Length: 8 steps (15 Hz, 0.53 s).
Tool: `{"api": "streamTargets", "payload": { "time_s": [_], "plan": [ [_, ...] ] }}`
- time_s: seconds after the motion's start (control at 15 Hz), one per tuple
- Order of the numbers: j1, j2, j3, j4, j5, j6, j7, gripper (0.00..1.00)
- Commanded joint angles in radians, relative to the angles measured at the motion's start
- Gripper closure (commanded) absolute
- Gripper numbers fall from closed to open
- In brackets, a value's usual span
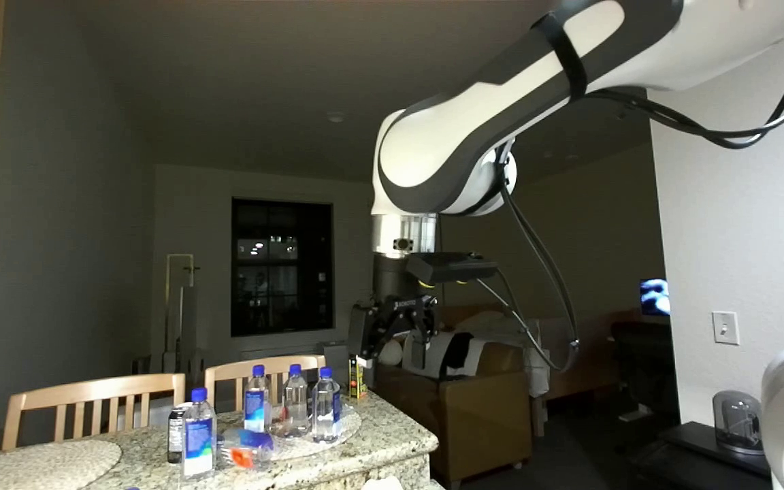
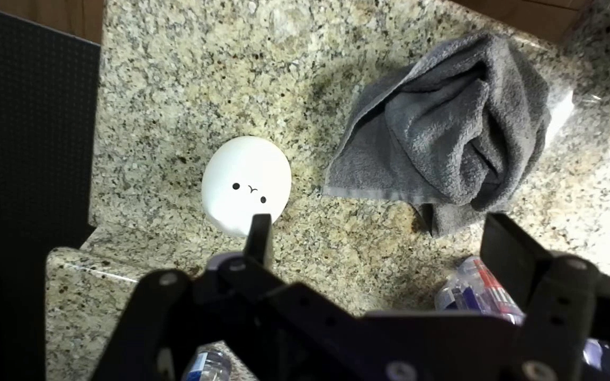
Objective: Put the towel on the teddy bear
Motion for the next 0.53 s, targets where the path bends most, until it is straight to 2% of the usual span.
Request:
{"api": "streamTargets", "payload": {
  "time_s": [0.0,0.47],
  "plan": [
    [0.025,0.062,0.036,0.000,0.026,0.060,0.085,0.00],
    [0.023,0.192,0.159,0.005,-0.002,0.099,0.368,0.00]
  ]
}}
